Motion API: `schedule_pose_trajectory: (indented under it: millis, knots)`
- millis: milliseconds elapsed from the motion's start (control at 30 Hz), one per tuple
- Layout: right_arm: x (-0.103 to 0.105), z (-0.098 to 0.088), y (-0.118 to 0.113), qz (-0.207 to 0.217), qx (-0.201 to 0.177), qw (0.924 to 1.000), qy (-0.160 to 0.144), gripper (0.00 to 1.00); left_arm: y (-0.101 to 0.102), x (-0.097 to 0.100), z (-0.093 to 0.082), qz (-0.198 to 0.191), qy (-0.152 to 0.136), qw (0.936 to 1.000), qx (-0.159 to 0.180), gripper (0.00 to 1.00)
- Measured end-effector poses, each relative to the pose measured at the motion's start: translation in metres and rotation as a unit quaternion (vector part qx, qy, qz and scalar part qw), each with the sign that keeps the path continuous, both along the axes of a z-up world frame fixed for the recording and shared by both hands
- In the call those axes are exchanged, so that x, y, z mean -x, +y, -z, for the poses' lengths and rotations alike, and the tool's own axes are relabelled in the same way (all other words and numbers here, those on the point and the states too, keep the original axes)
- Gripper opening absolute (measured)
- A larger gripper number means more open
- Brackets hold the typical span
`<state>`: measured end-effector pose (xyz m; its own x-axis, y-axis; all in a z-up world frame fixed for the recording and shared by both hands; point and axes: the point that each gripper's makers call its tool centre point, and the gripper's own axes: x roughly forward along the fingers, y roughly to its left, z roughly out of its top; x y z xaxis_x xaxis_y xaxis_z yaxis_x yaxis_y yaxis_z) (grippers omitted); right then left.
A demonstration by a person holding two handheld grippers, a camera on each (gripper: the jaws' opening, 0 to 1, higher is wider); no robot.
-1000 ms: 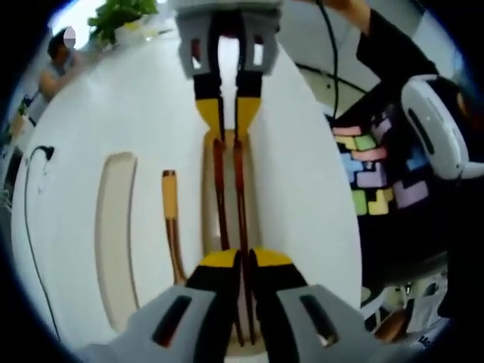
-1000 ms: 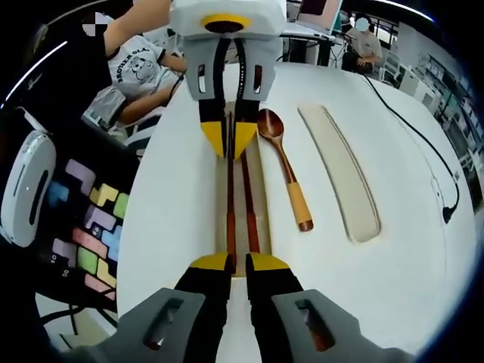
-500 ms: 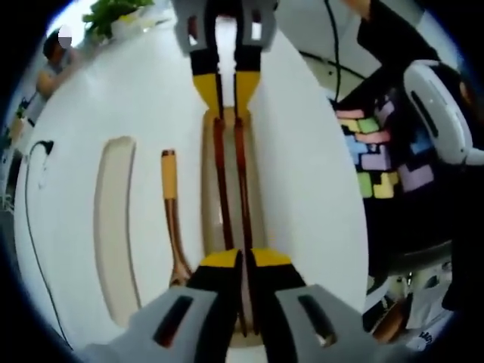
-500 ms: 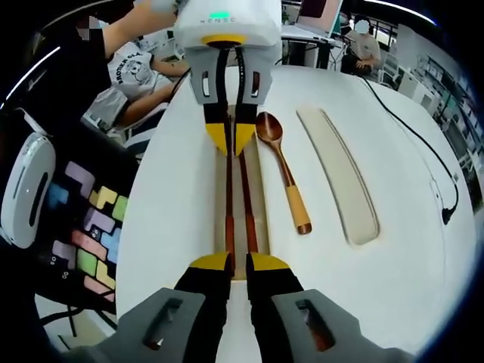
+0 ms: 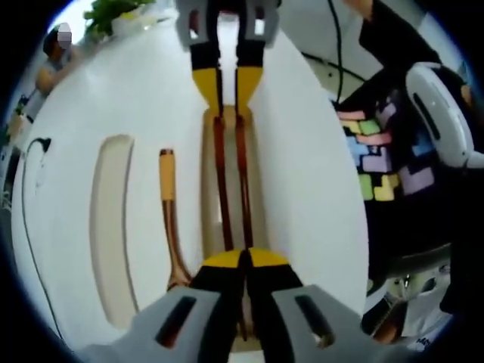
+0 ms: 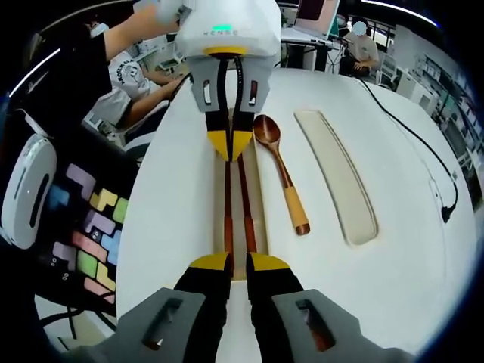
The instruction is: Arrange the utensils inside the cutlery case until each visible utensil rests in its matching compartment.
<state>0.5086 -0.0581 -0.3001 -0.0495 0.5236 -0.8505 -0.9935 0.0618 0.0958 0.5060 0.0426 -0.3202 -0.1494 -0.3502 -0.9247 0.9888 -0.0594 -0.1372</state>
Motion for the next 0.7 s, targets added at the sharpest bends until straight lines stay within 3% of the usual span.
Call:
schedule_pose_trajectory:
  millis: [167, 400, 700]
  knots:
    - [-0.003, -0.004, 0.001, 0.002, -0.007, 1.0, -0.005, 0.07, -0.004, -0.002, -0.012, -0.002, -0.003, 0.9999, 0.016, 0.01]
    - [-0.014, -0.014, 0.006, 0.01, -0.019, 0.9994, -0.026, 0.07, 0.002, -0.018, -0.031, -0.012, -0.046, 0.9985, 0.025, 0.01]
    - [-0.035, -0.021, 0.019, 0.014, -0.035, 0.9979, -0.052, 0.08, 0.015, -0.044, -0.031, -0.035, -0.079, 0.9962, 0.005, 0.03]
